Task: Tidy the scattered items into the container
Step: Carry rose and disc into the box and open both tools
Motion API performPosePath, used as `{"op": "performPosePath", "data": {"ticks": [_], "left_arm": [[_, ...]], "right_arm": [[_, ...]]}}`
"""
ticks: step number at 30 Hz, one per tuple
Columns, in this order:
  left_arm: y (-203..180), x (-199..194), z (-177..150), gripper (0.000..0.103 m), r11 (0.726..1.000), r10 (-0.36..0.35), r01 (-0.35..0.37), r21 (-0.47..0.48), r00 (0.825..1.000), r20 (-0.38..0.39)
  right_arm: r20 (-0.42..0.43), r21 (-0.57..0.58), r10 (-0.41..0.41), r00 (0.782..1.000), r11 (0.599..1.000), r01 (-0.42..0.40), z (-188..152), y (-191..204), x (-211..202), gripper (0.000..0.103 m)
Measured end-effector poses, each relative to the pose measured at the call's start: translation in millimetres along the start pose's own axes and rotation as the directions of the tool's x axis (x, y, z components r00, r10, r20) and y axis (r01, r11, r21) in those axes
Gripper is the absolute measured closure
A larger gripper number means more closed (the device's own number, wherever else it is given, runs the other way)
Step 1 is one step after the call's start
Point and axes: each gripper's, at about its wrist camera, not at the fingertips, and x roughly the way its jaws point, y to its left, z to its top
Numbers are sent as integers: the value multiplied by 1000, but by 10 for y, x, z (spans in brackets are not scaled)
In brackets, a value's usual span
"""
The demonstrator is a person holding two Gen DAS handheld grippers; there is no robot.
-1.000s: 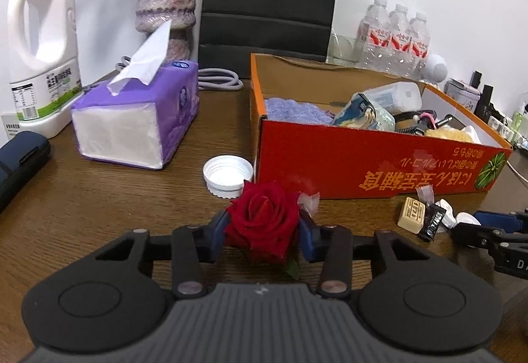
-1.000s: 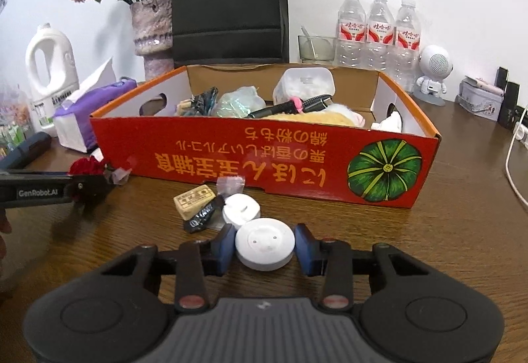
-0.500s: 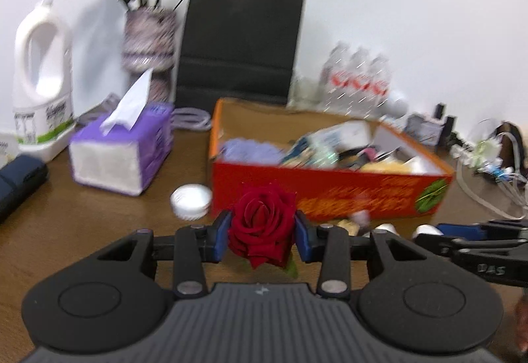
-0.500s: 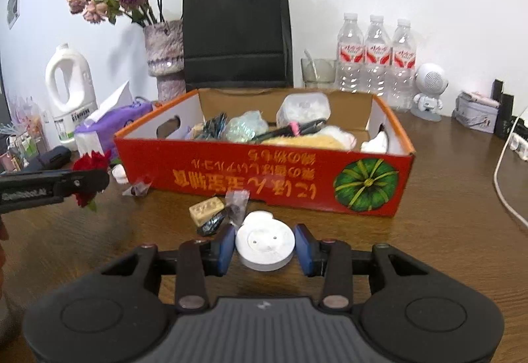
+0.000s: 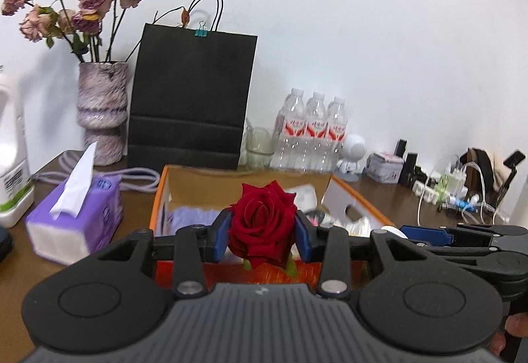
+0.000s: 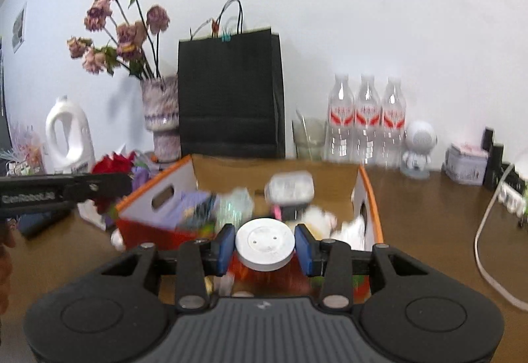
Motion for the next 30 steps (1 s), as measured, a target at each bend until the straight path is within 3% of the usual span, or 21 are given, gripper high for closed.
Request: {"op": "performPosePath", "data": {"ticks": [4, 10, 19, 20, 22, 23, 24, 30], "left_arm": [[-21, 273, 206, 63, 1000, 14, -14, 13, 1000, 3], [34, 862, 364, 63, 996, 84, -84, 3, 993, -85], [129, 1337, 330, 59, 988, 151, -156, -10, 971, -187], [135, 1368, 324, 52, 987, 156, -161, -11, 968, -195], [153, 1421, 313, 29, 983, 175, -181, -12, 961, -214], [157, 1440, 313, 4, 982, 183, -190, -10, 958, -219], [159, 1445, 316, 0, 980, 190, -197, -8, 958, -215], [99, 1440, 303, 0, 985, 172, -172, 18, 963, -207]], "right_arm": [[18, 3, -2, 1000, 1000, 2, 307, -40, 201, 65], [-51, 5, -48, 998, 999, 48, 622, -115, 726, 65], [-168, -4, -88, 982, 996, 89, 542, -157, 1339, 63], [-178, -2, -86, 980, 996, 87, 527, -165, 1376, 57], [-196, 2, -89, 977, 996, 91, 502, -177, 1430, 9], [-197, -1, -89, 976, 996, 91, 492, -179, 1437, 0], [-193, -2, -85, 978, 996, 86, 486, -183, 1435, 0], [-196, -18, -77, 978, 997, 75, 472, -199, 1407, 0]]}}
